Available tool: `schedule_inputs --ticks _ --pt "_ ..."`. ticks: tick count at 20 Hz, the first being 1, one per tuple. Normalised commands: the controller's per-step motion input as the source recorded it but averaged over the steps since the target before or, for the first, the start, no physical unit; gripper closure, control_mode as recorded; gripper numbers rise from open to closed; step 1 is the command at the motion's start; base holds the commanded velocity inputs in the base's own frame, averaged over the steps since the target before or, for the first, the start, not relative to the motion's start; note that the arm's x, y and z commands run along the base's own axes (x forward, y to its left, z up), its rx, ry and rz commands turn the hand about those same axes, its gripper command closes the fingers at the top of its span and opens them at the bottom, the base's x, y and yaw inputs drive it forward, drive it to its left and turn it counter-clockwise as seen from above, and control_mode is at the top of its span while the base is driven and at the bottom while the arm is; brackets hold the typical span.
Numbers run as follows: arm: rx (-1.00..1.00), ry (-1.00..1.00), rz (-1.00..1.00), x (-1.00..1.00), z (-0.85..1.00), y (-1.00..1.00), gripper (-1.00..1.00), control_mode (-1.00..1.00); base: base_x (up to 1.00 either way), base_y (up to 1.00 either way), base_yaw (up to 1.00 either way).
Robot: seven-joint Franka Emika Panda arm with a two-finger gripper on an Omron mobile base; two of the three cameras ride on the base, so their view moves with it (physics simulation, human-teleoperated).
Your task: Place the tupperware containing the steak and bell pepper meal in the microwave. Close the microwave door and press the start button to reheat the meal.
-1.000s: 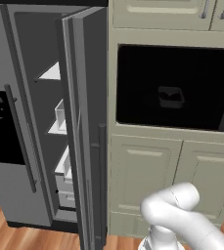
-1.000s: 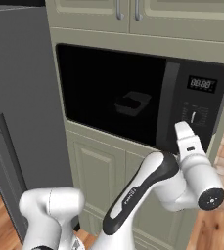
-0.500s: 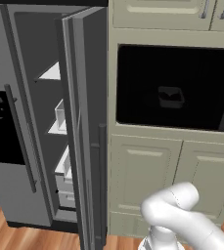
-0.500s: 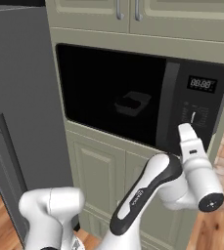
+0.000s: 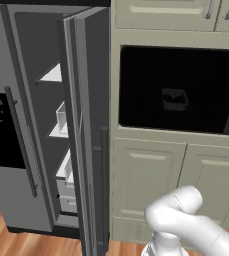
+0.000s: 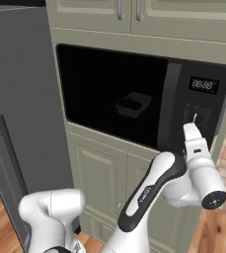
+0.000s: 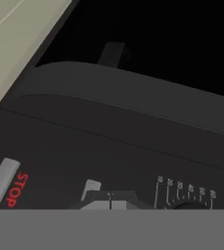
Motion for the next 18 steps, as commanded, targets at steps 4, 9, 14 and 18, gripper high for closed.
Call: schedule_inputs --ticks 4,9,14,18 --pt "0.03 0.0 0.0 0.19 -0.07 -0.09 1.0 -1.0 0.0 0.0 0.0" --pt "0.03 0.0 0.0 0.19 -0.08 -0.11 1.0 -1.0 0.0 0.0 0.0" --pt "0.01 0.0 0.0 0.19 -0.1 -0.11 1.0 -1.0 0.0 0.0 0.0" --pt "0.0 0.0 0.0 0.2 -0.11 -0.11 1.0 -1.0 0.0 0.0 0.0"
